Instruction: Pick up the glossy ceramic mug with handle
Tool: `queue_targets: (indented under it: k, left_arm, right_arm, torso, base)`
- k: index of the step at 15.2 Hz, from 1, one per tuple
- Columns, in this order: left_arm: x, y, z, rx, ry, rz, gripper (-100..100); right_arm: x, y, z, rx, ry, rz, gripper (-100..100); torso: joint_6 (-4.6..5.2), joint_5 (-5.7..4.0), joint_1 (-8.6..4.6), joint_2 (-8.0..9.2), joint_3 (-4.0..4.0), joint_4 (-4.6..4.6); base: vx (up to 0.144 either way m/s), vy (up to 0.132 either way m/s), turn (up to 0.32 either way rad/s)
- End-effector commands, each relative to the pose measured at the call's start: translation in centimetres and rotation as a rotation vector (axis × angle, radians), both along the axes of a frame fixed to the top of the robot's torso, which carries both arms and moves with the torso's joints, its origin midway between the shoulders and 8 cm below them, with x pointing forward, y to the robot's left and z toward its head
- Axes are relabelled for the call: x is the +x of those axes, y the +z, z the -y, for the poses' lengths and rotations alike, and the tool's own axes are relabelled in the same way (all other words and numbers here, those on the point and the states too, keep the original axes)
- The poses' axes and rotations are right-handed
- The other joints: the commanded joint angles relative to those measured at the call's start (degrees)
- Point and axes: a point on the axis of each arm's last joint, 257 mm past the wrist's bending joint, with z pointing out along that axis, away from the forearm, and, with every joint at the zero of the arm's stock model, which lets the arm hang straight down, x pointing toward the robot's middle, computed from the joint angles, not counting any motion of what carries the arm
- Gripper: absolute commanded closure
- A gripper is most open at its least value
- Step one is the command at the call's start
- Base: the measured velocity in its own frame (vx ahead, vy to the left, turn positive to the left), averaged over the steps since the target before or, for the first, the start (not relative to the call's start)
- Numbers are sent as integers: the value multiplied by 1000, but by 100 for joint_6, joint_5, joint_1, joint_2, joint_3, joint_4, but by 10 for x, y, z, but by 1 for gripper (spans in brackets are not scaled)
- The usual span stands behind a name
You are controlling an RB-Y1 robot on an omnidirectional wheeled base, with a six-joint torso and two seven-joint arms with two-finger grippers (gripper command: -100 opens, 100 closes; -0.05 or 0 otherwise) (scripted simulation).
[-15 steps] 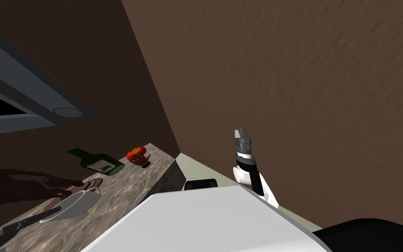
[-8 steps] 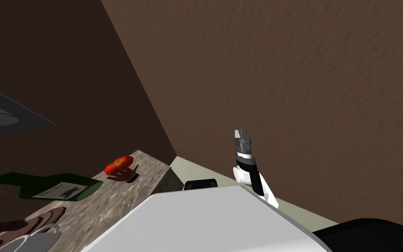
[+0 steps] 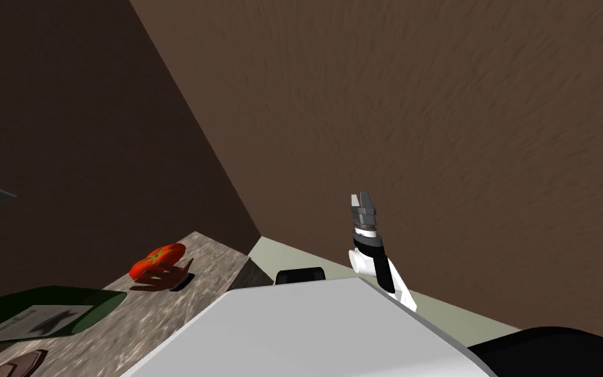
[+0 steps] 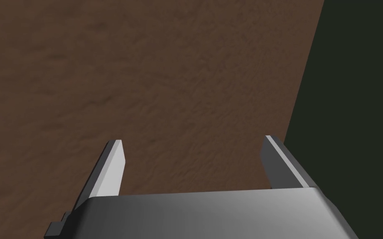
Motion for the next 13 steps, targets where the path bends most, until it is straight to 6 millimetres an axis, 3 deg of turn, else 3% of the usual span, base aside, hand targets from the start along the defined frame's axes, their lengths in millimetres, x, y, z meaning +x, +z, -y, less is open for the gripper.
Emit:
queue_targets:
  k: [1,4,5,6,10,12,13]
  left_arm:
    - [-10,-13,5,-1,7,1,-100]
    - [-20,-26,10,-2,13,1,-100]
    - [-16,-20,7,-5,10,1,-100]
    - [-17,-21,7,-3,10,1,100]
    - [-17,-21,7,-2,8,-1,100]
    - [-2,-3,1,0,1,0,100]
    - [-8,-9,3,2,0,0,100]
  right_arm:
    - [0,0,0,0,0,0,0]
    - [0,0,0,0,0,0,0]
    - [0,0,0,0,0,0,0]
    - [0,0,0,0,0,0,0]
    - [0,0,0,0,0,0,0]
    - [0,0,0,0,0,0,0]
    - [0,0,0,0,0,0,0]
  torso:
    - [0,0,0,0,0,0]
    - [-1,5,18,-5,-2,-1]
    - [0,6,19,-4,-2,0]
    - [0,4,16,0,0,0]
    - [-1,2,3,9,6,4]
    - [-6,-4,-8,17,9,4]
    - [-9,-9,-21,26,14,5]
  base:
    - [30,19,-42]
    - [49,47,-47]
    - [24,28,-13]
    - [9,11,-2]
    - [1,1,0]
    - [-43,-42,62]
    - [-37,-32,28]
